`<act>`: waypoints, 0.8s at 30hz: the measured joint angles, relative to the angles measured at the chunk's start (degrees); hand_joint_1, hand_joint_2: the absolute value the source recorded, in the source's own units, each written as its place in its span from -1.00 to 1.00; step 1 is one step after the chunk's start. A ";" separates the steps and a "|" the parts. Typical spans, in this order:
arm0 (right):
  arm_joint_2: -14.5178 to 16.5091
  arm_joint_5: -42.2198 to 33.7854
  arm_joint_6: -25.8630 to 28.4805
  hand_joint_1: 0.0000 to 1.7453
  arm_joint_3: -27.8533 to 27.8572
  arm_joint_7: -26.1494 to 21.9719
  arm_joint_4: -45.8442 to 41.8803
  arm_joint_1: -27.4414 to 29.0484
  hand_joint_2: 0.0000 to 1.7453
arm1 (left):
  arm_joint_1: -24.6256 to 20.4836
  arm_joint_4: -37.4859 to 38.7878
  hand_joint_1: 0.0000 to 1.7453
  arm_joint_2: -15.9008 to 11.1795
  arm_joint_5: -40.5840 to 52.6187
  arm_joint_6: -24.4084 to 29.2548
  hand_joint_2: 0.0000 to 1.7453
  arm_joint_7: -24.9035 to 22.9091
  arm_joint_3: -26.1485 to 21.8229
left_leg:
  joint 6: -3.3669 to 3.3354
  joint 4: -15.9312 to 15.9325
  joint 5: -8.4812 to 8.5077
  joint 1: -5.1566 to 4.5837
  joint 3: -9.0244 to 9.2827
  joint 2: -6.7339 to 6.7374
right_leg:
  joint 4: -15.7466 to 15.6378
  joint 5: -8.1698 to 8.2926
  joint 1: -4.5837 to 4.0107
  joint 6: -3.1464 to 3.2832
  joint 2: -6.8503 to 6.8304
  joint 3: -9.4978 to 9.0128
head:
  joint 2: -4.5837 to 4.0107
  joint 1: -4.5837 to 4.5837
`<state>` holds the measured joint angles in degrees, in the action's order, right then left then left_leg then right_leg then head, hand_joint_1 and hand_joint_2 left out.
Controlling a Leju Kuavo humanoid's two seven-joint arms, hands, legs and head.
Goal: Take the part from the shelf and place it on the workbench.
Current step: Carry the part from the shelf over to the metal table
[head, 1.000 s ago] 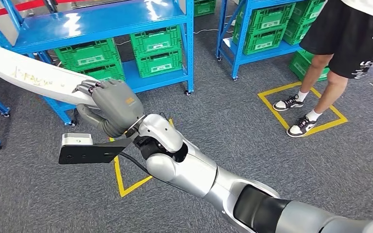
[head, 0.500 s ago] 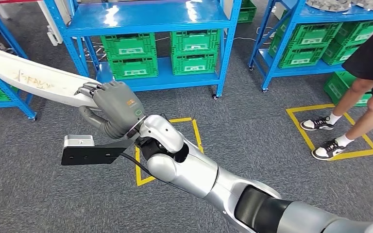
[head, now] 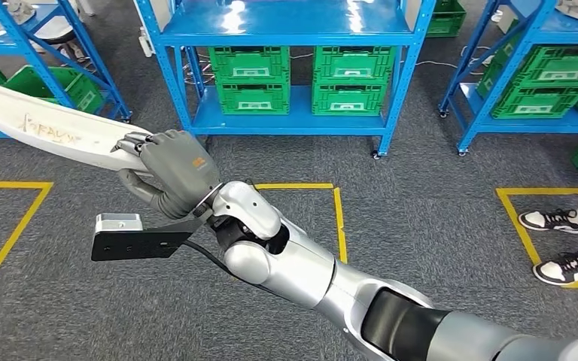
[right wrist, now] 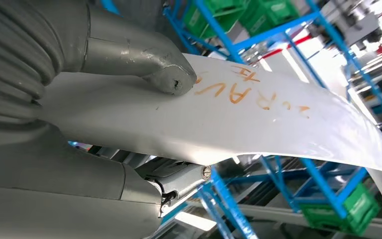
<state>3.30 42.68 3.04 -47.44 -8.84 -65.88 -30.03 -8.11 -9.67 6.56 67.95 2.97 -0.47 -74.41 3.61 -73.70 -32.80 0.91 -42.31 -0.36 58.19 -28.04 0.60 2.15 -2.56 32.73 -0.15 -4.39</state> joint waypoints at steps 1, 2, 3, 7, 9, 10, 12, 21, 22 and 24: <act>0.00 0.00 0.04 1.00 -0.02 0.01 0.00 0.06 1.00 | 0.06 -0.01 -1.00 -0.03 0.00 0.01 1.00 -0.08 -0.01 | 0.07 1.26 1.02 0.06 0.81 0.26 | 0.02 -0.05 0.00 -0.05 -0.74 -0.01 | 0.00 0.00; 0.00 0.00 0.11 1.00 -0.03 0.01 0.00 0.09 1.00 | 0.07 -0.02 -1.00 -0.07 0.02 0.01 1.00 -0.19 -0.01 | 0.07 4.56 2.75 0.09 2.70 0.82 | 0.06 -0.12 0.00 -0.16 -1.45 -0.07 | 0.00 -0.01; 0.00 0.01 0.20 1.00 -0.03 0.01 -0.01 0.11 1.00 | 0.04 -0.02 -1.00 -0.09 0.07 0.00 1.00 -0.30 -0.01 | -0.03 8.76 4.24 0.01 4.96 2.16 | 0.12 -0.24 -0.06 -0.34 -2.09 -0.15 | 0.00 0.01; -0.09 0.48 0.58 1.00 -0.13 0.28 -0.26 0.60 1.00 | -0.01 -0.02 -1.00 -0.06 0.46 -0.07 1.00 -0.53 -0.01 | -1.60 15.52 6.16 -0.59 8.45 3.60 | 0.29 -0.61 -0.72 -1.41 -4.28 -0.38 | 0.00 -0.12; -0.12 0.77 0.62 1.00 -0.19 0.42 -0.70 1.08 1.00 | 0.16 -0.01 -1.00 0.01 0.77 -0.10 1.00 -0.55 -0.01 | -2.27 15.60 6.43 -0.44 8.24 2.31 | 0.61 -1.05 -0.56 -2.06 -4.11 -0.39 | 0.00 -0.15; -0.21 0.86 0.62 1.00 -0.22 0.50 -0.92 1.28 1.00 | 0.14 -0.01 -1.00 0.05 1.00 -0.15 1.00 -0.56 -0.01 | -2.64 15.72 6.60 -0.32 8.18 1.68 | 1.82 -1.95 -0.42 -2.38 -2.84 0.05 | 0.00 -0.18; -0.65 0.95 0.57 1.00 -0.28 0.88 -1.27 1.85 1.00 | -0.06 -0.01 -1.00 0.13 1.44 -0.32 1.00 -0.58 0.02 | -3.25 15.84 6.89 -0.16 8.02 0.38 | 7.66 -5.26 -0.18 -2.78 0.67 2.59 | 0.00 -0.27; -1.69 0.89 -1.31 1.00 -0.34 2.05 -3.20 3.60 1.00 | 0.03 -0.03 -1.00 0.05 1.67 -0.77 1.00 -0.70 0.05 | -2.34 14.80 7.17 -0.16 6.95 -6.63 | 1.76 -1.00 0.07 -2.00 6.81 0.29 | 0.00 -0.29; -1.69 0.68 -1.46 1.00 -0.36 1.97 -3.20 3.44 1.00 | 0.11 -0.03 -1.00 0.03 1.54 -0.74 1.00 -0.71 0.05 | -1.84 14.94 7.34 -0.10 6.77 -7.22 | 1.53 -1.06 -0.07 -1.86 6.65 0.26 | 0.00 -0.28; -1.53 0.32 -1.52 1.00 -0.39 1.79 -3.19 2.97 1.00 | 0.38 -0.01 -1.00 -0.07 1.33 -0.60 1.00 -0.73 0.05 | -1.05 15.15 7.59 0.06 6.36 -7.38 | 1.07 -0.63 -0.07 -1.14 5.25 0.12 | 0.00 -0.26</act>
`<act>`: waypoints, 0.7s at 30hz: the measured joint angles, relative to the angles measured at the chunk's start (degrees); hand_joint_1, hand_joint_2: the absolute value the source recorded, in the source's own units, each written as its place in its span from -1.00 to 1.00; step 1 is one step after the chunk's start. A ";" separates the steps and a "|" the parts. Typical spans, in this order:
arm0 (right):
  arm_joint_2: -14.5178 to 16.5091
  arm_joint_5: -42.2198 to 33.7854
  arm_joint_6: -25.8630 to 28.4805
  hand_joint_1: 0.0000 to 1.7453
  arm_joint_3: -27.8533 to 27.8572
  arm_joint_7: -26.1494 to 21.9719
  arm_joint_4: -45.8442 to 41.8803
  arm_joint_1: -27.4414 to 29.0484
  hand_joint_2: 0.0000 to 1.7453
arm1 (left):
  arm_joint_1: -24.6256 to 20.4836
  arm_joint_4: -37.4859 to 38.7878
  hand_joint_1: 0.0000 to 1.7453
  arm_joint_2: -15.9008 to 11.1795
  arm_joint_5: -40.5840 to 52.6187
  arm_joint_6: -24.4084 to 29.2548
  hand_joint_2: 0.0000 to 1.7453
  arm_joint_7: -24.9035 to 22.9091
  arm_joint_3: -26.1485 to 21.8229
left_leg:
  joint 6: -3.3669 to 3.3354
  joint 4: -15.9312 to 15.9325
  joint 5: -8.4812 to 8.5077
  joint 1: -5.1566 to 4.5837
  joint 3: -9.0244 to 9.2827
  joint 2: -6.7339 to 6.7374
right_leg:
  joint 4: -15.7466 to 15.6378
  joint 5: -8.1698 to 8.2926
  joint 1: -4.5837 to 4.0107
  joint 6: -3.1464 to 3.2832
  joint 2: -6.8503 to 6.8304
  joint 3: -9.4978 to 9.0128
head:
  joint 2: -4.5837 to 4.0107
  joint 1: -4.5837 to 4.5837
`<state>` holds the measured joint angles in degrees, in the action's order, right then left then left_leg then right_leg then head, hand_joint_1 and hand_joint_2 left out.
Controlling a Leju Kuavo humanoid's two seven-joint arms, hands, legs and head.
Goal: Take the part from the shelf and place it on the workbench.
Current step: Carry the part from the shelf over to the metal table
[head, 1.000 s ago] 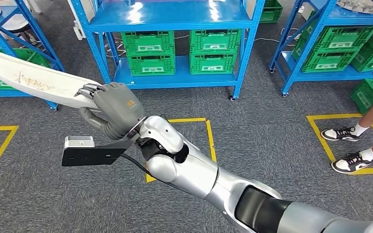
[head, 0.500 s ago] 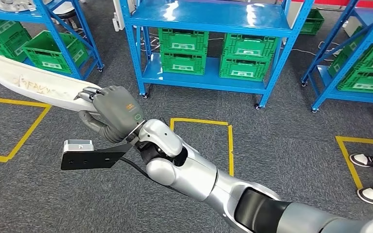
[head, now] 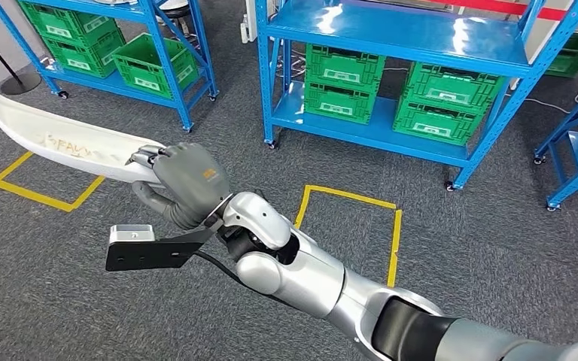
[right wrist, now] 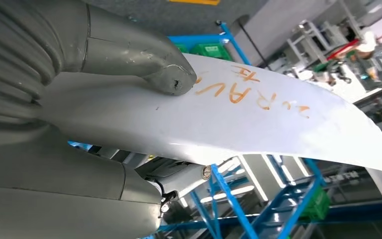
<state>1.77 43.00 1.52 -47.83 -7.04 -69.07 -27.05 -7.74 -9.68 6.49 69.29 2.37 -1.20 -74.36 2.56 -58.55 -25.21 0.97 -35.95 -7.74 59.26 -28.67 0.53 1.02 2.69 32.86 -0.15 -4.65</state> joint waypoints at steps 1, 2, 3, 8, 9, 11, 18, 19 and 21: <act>0.10 -0.16 0.02 1.00 -0.02 -0.16 0.00 -0.24 1.00 | 0.06 0.02 -1.00 -0.02 -0.07 0.12 1.00 -0.01 0.00 | 0.28 -0.67 -0.45 -0.07 -0.46 1.30 | -0.32 0.21 0.08 0.43 -0.73 -0.14 | 0.00 0.10; 0.19 -0.31 0.04 1.00 -0.03 -0.30 0.01 -0.42 1.00 | 0.03 0.04 -1.00 -0.04 -0.15 0.25 1.00 0.00 0.00 | 0.50 -2.47 -1.61 -0.16 -1.40 3.11 | -0.62 0.36 0.14 0.81 -1.55 -0.27 | 0.00 0.20; 0.22 -0.46 0.07 1.00 -0.04 -0.44 0.04 -0.51 1.00 | -0.05 0.05 -1.00 -0.01 -0.22 0.37 1.00 0.02 0.00 | 0.68 -5.46 -3.36 -0.21 -2.77 5.19 | -0.74 0.39 0.06 1.08 -2.36 -0.32 | 0.00 0.29; 0.20 -1.26 0.41 1.00 -0.08 -0.68 0.48 -0.56 1.00 | -0.05 0.04 -1.00 -0.09 -0.34 0.66 1.00 0.29 0.00 | 1.33 -13.01 -5.90 -0.04 -5.55 7.77 | -0.68 0.14 -0.19 1.31 -6.53 -0.33 | 0.00 0.38; 0.20 -1.30 0.58 1.00 -0.08 -0.70 0.51 -0.57 1.00 | -0.08 0.03 -1.00 -0.15 -0.34 0.74 1.00 0.42 0.00 | 1.23 -9.11 -4.08 -0.07 -3.25 8.74 | -0.63 0.02 -0.22 1.19 -7.27 -0.43 | 0.00 0.38; 0.18 -1.23 0.92 1.00 -0.07 -0.74 0.51 -0.61 1.00 | -0.31 0.01 -1.00 -0.26 -0.35 0.86 1.00 0.61 0.00 | 0.49 -2.03 -1.65 -0.41 0.80 11.55 | -0.49 -0.33 -0.52 0.75 -8.58 -0.65 | 0.00 0.34; 0.14 -0.86 1.11 1.00 -0.32 -0.81 0.80 -1.35 1.00 | -0.54 -0.01 -1.00 -0.33 -0.54 0.97 1.00 0.66 0.00 | -2.18 1.06 -0.17 -0.18 1.72 8.75 | 4.37 -3.80 -0.26 -1.19 -5.89 0.90 | 0.00 0.13; 0.04 -0.81 1.11 1.00 -0.41 -0.79 1.01 -1.43 1.00 | -0.66 -0.02 -1.00 -0.34 -0.64 1.07 1.00 0.68 0.00 | -2.39 1.07 -0.10 -0.18 1.61 7.98 | 8.16 -5.63 -0.18 -1.29 -4.16 2.73 | 0.00 0.10; -0.16 -0.76 1.11 1.00 -0.55 -0.72 1.41 -1.38 1.00 | -0.68 -0.02 -1.00 -0.39 -0.94 1.44 1.00 0.72 -0.02 | -2.55 0.95 -0.06 -0.19 1.40 6.24 | 14.91 -7.96 -0.11 -1.46 -2.90 6.29 | 0.00 0.04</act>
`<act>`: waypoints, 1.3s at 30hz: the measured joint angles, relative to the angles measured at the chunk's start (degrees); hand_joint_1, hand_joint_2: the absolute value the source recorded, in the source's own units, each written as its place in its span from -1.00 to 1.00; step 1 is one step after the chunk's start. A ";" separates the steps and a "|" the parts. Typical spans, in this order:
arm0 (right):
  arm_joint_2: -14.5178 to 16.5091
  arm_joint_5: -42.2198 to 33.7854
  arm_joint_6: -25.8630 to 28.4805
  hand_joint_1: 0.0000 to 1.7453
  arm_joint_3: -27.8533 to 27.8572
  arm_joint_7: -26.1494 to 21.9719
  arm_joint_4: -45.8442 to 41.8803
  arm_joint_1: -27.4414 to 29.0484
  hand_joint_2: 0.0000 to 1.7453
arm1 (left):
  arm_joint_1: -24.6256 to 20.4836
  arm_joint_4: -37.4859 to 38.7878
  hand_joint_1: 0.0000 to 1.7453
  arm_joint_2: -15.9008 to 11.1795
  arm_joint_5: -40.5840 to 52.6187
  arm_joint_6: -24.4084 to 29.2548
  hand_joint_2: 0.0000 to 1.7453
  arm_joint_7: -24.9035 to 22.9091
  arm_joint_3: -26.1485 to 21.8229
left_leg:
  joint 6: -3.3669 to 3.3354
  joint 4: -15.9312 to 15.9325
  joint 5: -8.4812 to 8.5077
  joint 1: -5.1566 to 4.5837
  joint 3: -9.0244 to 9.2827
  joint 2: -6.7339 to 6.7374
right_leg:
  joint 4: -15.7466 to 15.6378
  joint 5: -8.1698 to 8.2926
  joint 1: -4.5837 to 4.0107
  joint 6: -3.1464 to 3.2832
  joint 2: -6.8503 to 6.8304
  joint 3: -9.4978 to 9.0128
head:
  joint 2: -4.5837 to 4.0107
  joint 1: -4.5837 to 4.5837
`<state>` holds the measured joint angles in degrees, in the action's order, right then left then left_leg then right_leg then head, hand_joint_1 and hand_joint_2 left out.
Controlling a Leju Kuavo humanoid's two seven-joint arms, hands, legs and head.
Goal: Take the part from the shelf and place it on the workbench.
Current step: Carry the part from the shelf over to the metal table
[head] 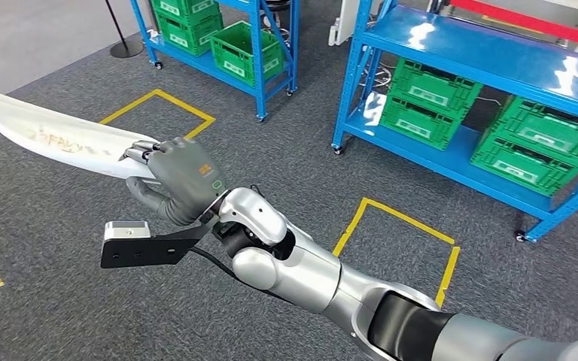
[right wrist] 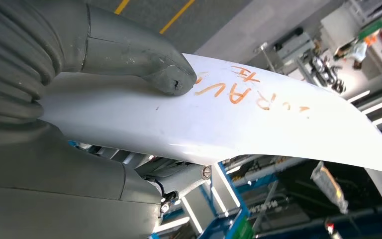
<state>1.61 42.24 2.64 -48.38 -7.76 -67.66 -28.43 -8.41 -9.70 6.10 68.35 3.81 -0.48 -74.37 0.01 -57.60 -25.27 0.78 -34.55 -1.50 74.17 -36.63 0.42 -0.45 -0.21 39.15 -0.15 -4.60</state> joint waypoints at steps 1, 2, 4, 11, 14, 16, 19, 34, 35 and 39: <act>-0.03 0.03 0.00 1.00 -0.05 0.03 0.12 0.02 1.00 | 0.12 0.00 -1.00 -0.02 -0.16 0.17 1.00 0.02 -0.02 | 0.02 -0.13 0.01 0.00 -0.08 -0.93 | 0.76 0.41 0.06 -0.03 0.15 0.57 | 0.00 0.01; -0.04 0.06 0.01 1.00 -0.10 0.02 0.17 -0.02 1.00 | 0.24 0.01 -1.00 -0.04 -0.26 0.28 1.00 0.04 -0.03 | 0.08 -0.30 0.01 0.03 -0.13 -1.86 | -0.73 1.87 0.16 -0.01 0.30 0.01 | 0.00 0.00; -0.04 0.10 0.02 1.00 -0.17 0.01 0.19 -0.28 1.00 | 0.39 0.02 -1.00 -0.04 -0.34 0.30 1.00 0.10 -0.05 | 0.43 -0.75 -0.06 0.15 -0.26 -3.68 | -8.22 5.76 0.54 0.11 1.94 -3.50 | 0.00 0.03; 0.43 1.11 0.65 1.00 -0.28 0.21 0.23 -1.28 1.00 | 1.06 0.06 -1.00 0.00 -0.48 0.43 1.00 0.38 -0.14 | 3.04 -2.15 -0.48 0.39 -2.21 -3.86 | -15.21 8.28 0.33 2.08 1.69 -6.41 | 0.00 0.13; 0.56 1.43 1.10 1.00 -0.29 0.61 0.23 -1.63 1.00 | 0.85 0.09 -1.00 0.05 -0.44 0.43 1.00 0.56 -0.20 | 3.46 -11.89 -5.57 0.26 -6.84 0.44 | -15.54 8.33 0.14 2.88 -0.66 -6.55 | 0.00 0.25; 0.50 1.55 1.19 1.00 -0.23 1.04 0.22 -1.60 1.00 | 0.87 0.09 -1.00 0.06 -0.30 0.36 1.00 0.55 -0.20 | 3.70 -16.59 -6.98 0.34 -8.85 0.96 | -15.52 8.22 0.02 2.96 -2.32 -6.57 | 0.00 0.26; 0.31 1.65 1.33 1.00 0.00 1.26 0.02 -1.59 1.00 | 0.93 0.08 -1.00 0.04 -0.10 0.24 1.00 0.41 -0.20 | 3.67 -8.82 -2.79 0.33 -4.23 3.06 | -15.37 7.87 -0.05 2.61 -4.49 -6.82 | 0.00 0.26; -1.69 2.75 1.34 1.00 0.60 2.10 -1.42 -0.08 1.00 | 0.46 0.06 -1.00 0.05 0.72 -0.20 1.00 -0.37 -0.22 | 0.28 -1.04 0.03 -0.07 -0.29 -3.40 | -5.72 5.16 0.01 0.76 1.37 -2.11 | 0.00 -0.21; -1.71 2.80 1.33 1.00 0.65 2.10 -1.43 -0.14 1.00 | 0.43 0.07 -1.00 0.10 0.74 -0.26 1.00 -0.37 -0.22 | 0.48 -1.19 0.05 -0.08 -0.38 -4.19 | -9.61 6.82 0.01 0.92 2.60 -3.88 | 0.00 -0.17; -1.72 2.83 1.30 1.00 0.81 2.10 -1.52 -0.42 1.00 | 0.61 0.07 -1.00 0.14 0.76 -0.46 1.00 -0.39 -0.22 | 2.05 -0.90 0.53 0.17 -1.14 -6.58 | -14.76 8.47 -0.20 1.35 3.43 -5.88 | 0.00 -0.33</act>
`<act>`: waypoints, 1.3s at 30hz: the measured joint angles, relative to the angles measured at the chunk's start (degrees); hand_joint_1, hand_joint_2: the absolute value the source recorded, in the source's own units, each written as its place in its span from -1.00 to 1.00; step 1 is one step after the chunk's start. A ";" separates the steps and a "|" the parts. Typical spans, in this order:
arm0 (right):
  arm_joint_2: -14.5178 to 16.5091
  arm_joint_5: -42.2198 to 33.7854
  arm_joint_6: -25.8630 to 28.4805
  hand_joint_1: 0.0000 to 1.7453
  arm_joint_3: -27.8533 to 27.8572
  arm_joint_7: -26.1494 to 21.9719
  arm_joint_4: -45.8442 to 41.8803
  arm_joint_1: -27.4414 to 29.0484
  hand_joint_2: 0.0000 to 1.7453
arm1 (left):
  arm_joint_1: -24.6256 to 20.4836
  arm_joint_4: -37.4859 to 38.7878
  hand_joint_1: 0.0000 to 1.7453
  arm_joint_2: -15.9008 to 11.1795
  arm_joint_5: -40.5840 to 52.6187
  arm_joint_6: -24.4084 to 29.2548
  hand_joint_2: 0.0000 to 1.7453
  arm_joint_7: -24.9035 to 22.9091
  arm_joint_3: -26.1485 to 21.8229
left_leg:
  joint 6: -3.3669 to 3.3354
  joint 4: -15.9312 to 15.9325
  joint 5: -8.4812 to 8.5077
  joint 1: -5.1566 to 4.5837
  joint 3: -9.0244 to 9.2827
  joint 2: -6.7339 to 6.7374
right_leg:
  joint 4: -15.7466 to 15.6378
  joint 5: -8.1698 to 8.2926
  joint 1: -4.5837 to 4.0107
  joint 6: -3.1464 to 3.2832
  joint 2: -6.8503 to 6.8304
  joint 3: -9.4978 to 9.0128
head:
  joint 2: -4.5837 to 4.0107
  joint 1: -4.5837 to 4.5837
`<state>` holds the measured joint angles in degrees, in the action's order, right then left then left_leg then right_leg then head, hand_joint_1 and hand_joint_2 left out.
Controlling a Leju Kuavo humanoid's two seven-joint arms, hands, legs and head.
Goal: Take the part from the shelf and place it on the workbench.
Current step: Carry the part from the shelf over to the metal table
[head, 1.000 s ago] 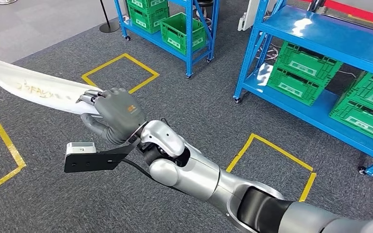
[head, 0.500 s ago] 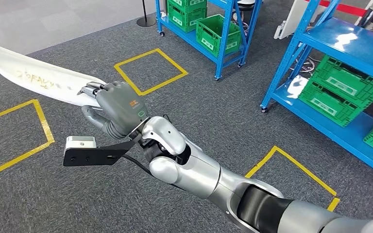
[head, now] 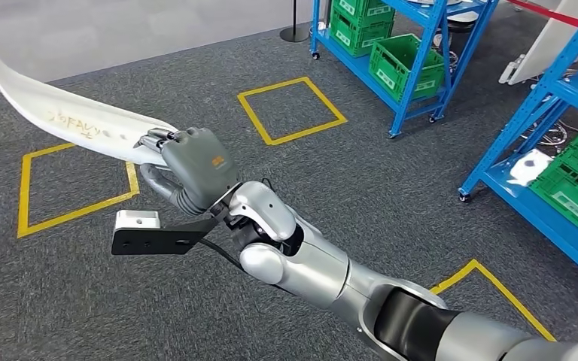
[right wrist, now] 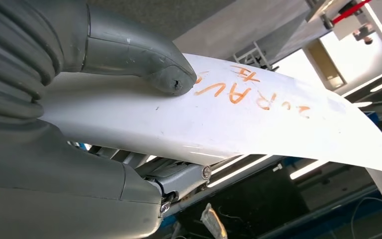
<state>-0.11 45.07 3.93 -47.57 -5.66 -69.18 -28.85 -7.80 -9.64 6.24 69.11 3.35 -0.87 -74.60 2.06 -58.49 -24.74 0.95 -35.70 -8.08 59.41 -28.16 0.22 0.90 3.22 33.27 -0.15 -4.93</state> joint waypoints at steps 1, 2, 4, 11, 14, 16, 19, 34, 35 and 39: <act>0.06 0.00 -0.01 1.00 0.03 0.00 -0.07 -0.08 1.00 | 0.14 0.01 -1.00 -0.02 0.01 -0.06 1.00 -0.01 0.00 | 0.29 0.04 0.08 0.06 -0.19 0.35 | -0.31 0.25 0.03 0.34 -0.67 -0.13 | 0.00 0.01; 0.13 0.01 -0.01 1.00 0.04 -0.03 -0.15 -0.15 1.00 | 0.22 0.02 -1.00 -0.01 0.01 -0.10 1.00 -0.01 0.00 | 0.50 -0.49 -0.26 -0.01 -0.58 1.55 | -0.70 0.50 0.10 0.77 -1.34 -0.30 | 0.00 0.05; 0.21 0.01 -0.08 1.00 0.08 -0.05 -0.27 -0.23 1.00 | 0.10 0.04 -1.00 0.02 0.02 -0.14 1.00 0.00 0.00 | 0.73 -4.78 -2.77 -0.12 -2.61 5.27 | -1.28 0.81 0.17 1.41 -2.86 -0.56 | 0.00 0.14; 0.25 0.02 -0.33 1.00 0.11 -0.07 -0.29 -0.25 1.00 | -0.07 0.03 -1.00 -0.03 0.21 -0.14 1.00 0.05 -0.02 | 1.71 -6.30 -2.48 0.10 -2.28 10.01 | -1.14 0.18 -0.02 1.12 -8.55 -0.82 | 0.00 0.22; 0.31 0.02 -0.33 1.00 0.14 -0.12 -0.30 -0.42 1.00 | -0.24 0.03 -1.00 -0.01 0.29 -0.21 1.00 0.13 -0.02 | 0.41 -0.15 -0.82 -0.32 0.91 11.85 | -0.71 -0.42 -0.57 0.23 -10.41 -1.00 | 0.00 -0.02; 0.39 0.02 -0.33 1.00 0.14 -0.11 -0.31 -0.46 1.00 | -0.08 0.02 -1.00 -0.02 0.33 -0.25 1.00 0.16 -0.02 | -0.54 -0.16 -0.67 -0.35 0.77 10.32 | -0.63 -0.71 -0.57 -0.33 -11.26 -1.20 | 0.00 -0.15; 0.45 0.02 -0.31 1.00 0.15 -0.15 -0.36 -0.43 1.00 | -0.08 0.01 -1.00 -0.04 0.33 -0.24 1.00 0.21 -0.02 | -1.58 0.10 -0.39 -0.02 0.85 8.35 | 4.00 -3.65 0.04 -1.26 -6.62 0.61 | 0.00 -0.29; 0.12 0.54 -0.21 1.00 0.16 -0.29 -0.34 0.04 1.00 | 0.38 0.01 -1.00 0.41 0.37 0.05 1.00 0.03 -0.07 | 0.63 -2.87 -1.82 -0.24 -1.66 2.89 | -1.22 1.42 0.09 1.21 -2.13 0.05 | 0.00 -0.51; 0.06 0.62 -0.13 1.00 0.16 -0.31 -0.34 0.19 1.00 | 0.35 0.02 -1.00 0.45 0.41 0.05 1.00 0.05 -0.07 | 0.76 -6.04 -3.64 -0.33 -3.10 5.07 | -1.31 1.43 -0.03 1.44 -2.93 0.00 | 0.00 -0.42; -0.20 0.69 -0.05 1.00 0.16 -0.33 -0.33 1.08 1.00 | 0.49 0.02 -1.00 0.44 0.51 0.06 1.00 0.12 -0.07 | 1.24 -15.02 -6.84 -0.19 -6.81 7.82 | -1.26 1.20 -0.30 1.69 -6.43 0.04 | 0.00 -0.32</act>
<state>-0.31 45.76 3.89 -47.41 -5.98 -69.52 -27.77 -7.31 -9.62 6.68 69.61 3.41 -0.75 -74.66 3.29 -73.52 -31.58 0.76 -42.51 -0.26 58.15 -26.97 -0.08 2.59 -3.22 33.30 -0.15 -5.26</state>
